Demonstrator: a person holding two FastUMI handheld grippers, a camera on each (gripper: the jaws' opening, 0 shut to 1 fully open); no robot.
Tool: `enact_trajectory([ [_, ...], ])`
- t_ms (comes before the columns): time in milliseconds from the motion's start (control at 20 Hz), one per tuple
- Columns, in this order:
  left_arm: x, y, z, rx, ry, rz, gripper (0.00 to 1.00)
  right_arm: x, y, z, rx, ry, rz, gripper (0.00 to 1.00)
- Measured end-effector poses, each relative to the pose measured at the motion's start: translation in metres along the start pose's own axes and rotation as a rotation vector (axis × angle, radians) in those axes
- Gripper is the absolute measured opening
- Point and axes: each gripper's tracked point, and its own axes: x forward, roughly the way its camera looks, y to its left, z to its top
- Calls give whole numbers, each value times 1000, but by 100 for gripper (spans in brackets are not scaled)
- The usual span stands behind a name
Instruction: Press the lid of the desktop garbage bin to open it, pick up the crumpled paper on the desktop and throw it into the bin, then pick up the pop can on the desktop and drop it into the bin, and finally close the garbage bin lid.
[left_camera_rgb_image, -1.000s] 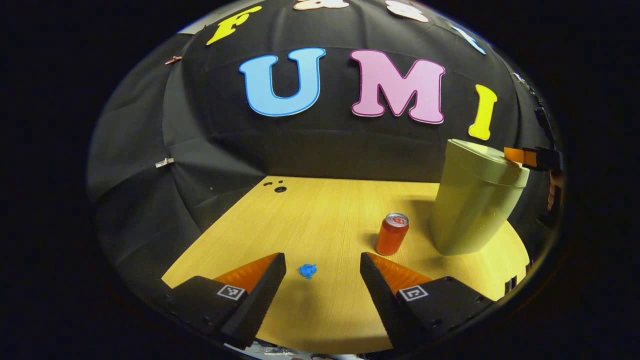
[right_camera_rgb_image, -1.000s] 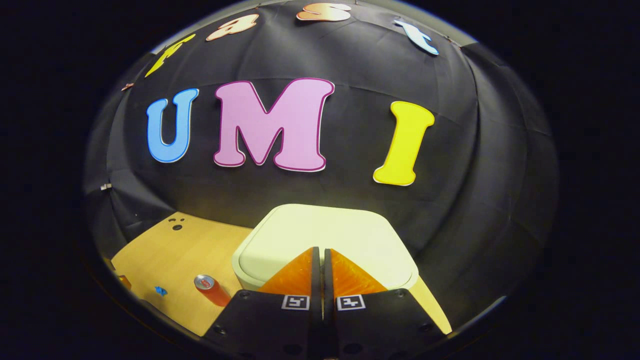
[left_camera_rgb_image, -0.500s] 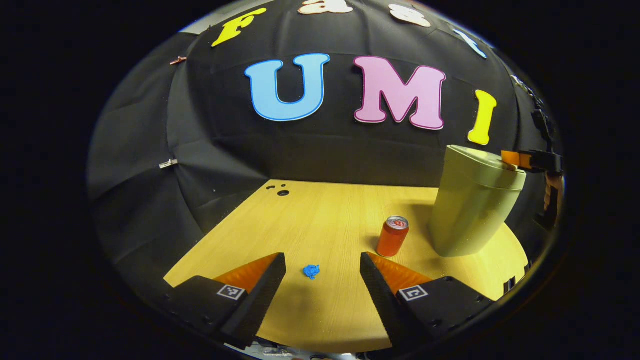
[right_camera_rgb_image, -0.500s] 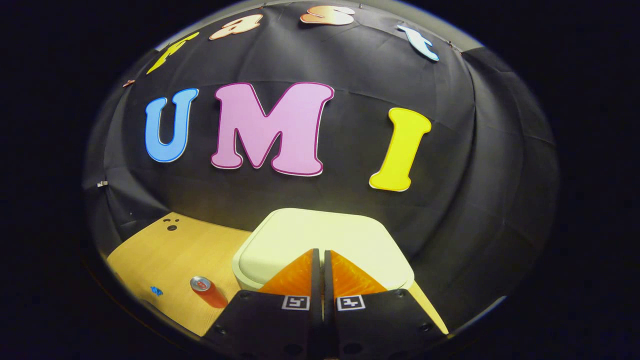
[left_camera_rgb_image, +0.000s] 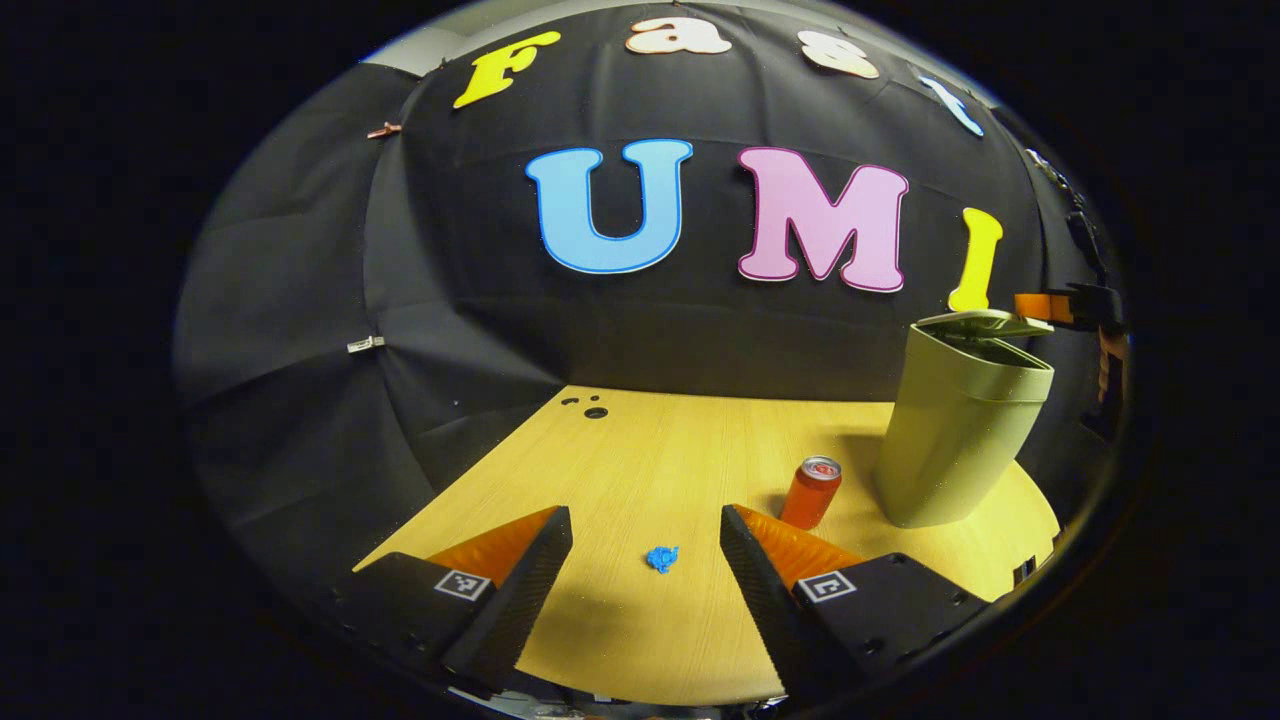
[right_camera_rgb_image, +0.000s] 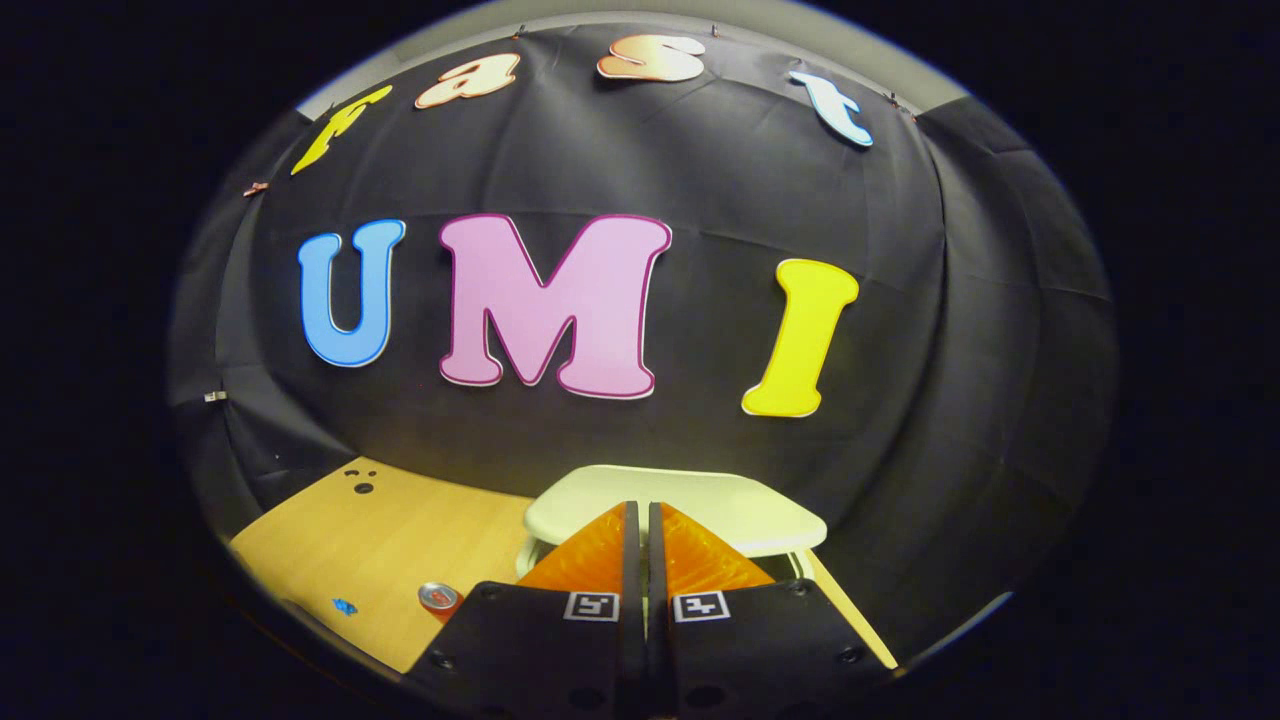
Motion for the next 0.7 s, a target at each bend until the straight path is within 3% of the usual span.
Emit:
enact_trajectory([
  [700, -9, 4, -22, -38, 68, -63, 96, -74, 22, -30, 45, 96, 13, 5],
])
